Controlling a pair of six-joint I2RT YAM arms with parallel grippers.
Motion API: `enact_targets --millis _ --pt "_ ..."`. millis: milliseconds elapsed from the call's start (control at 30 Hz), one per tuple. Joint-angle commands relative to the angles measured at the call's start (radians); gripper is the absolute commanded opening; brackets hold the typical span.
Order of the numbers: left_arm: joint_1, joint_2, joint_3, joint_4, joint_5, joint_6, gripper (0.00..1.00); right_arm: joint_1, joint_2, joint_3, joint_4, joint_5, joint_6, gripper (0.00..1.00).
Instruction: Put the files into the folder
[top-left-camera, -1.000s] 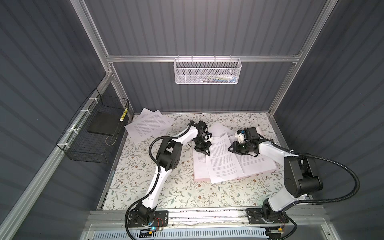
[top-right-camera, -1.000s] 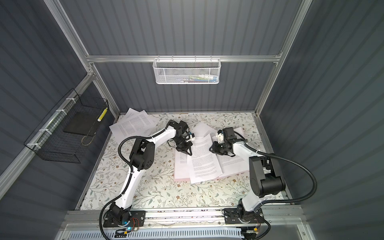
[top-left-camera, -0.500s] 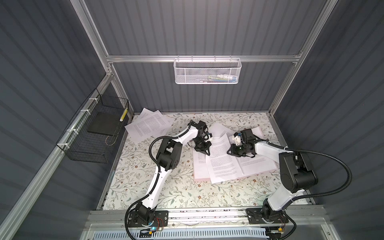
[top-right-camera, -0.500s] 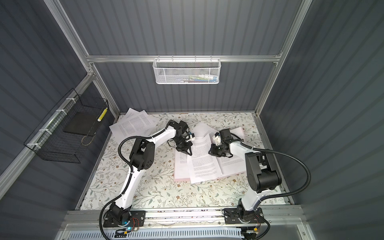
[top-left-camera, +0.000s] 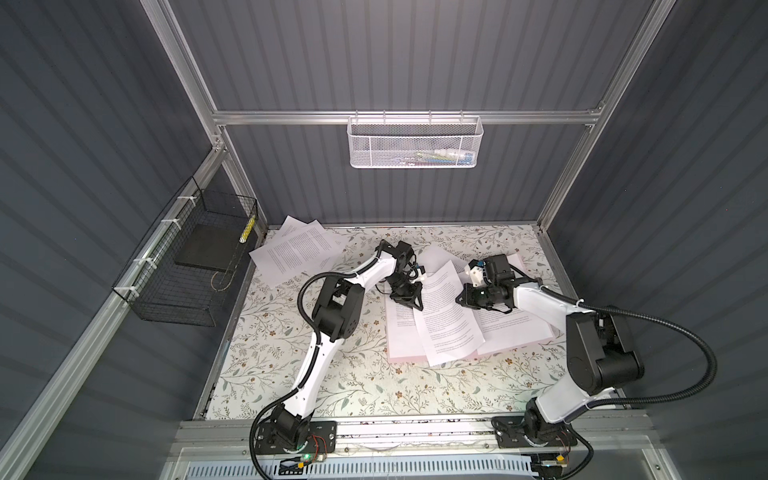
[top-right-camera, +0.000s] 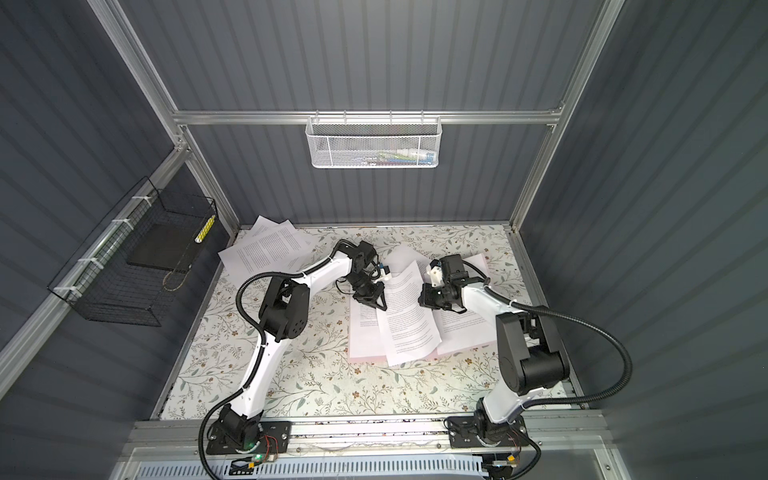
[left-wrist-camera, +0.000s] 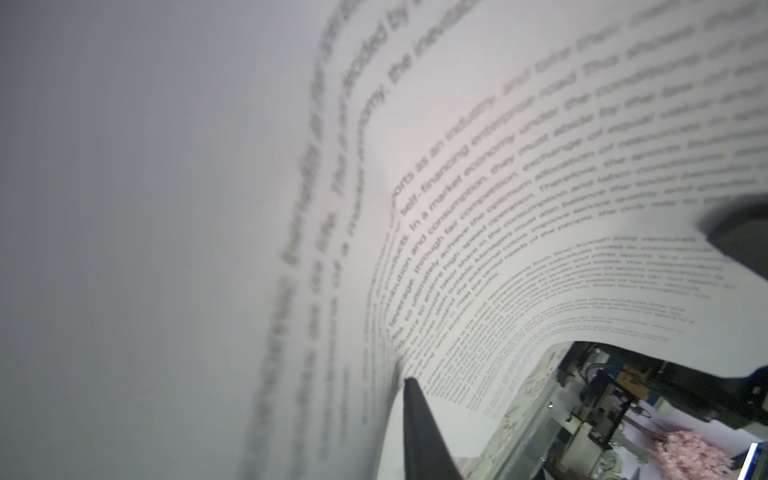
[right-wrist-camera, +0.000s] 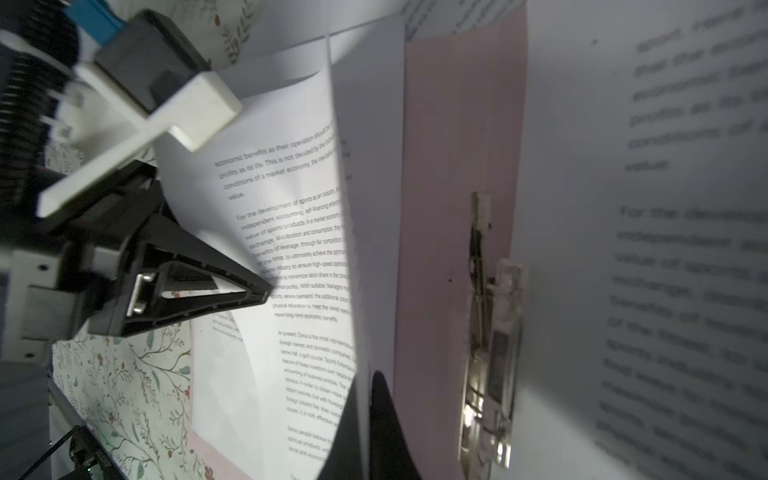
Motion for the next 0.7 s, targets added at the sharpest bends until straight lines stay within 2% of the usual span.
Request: enact_targets --millis 0,67,133,233,333,433,567,667 --pt "0.012 -0.155 0.019 0.086 0.064 -0.061 0.50 -0.006 -0.076 0.043 -0.038 -0.024 0.010 0.00" --pt "0.020 -0.256 -0.022 0.166 0.051 -0.118 0.84 -0.020 -0.123 0.059 -0.074 -0.005 0.010 0.00" --pt "0.029 -0.381 -0.111 0.255 0.012 -0.177 1.00 -0.046 -0.161 0.086 -0.136 0.014 -0.003 0.00" --pt "0.032 -0.572 -0.297 0.354 -0.076 -0.239 1.00 -0.089 -0.178 0.138 -0.248 0.069 -0.060 0.00" --pt "0.032 -0.760 -0.525 0.482 -0.186 -0.271 1.00 -0.114 -0.158 0.209 -0.381 0.182 -0.156 0.00" --pt "0.032 -0.888 -0.719 0.587 -0.240 -0.278 1.00 -0.147 -0.141 0.254 -0.455 0.205 -0.226 0.00" --pt "0.032 -0.906 -0.772 0.583 -0.191 -0.301 1.00 -0.169 -0.141 0.279 -0.517 0.279 -0.327 0.00" --pt "0.031 -0.892 -0.737 0.530 -0.091 -0.328 1.00 -0.174 -0.149 0.289 -0.552 0.376 -0.373 0.00"
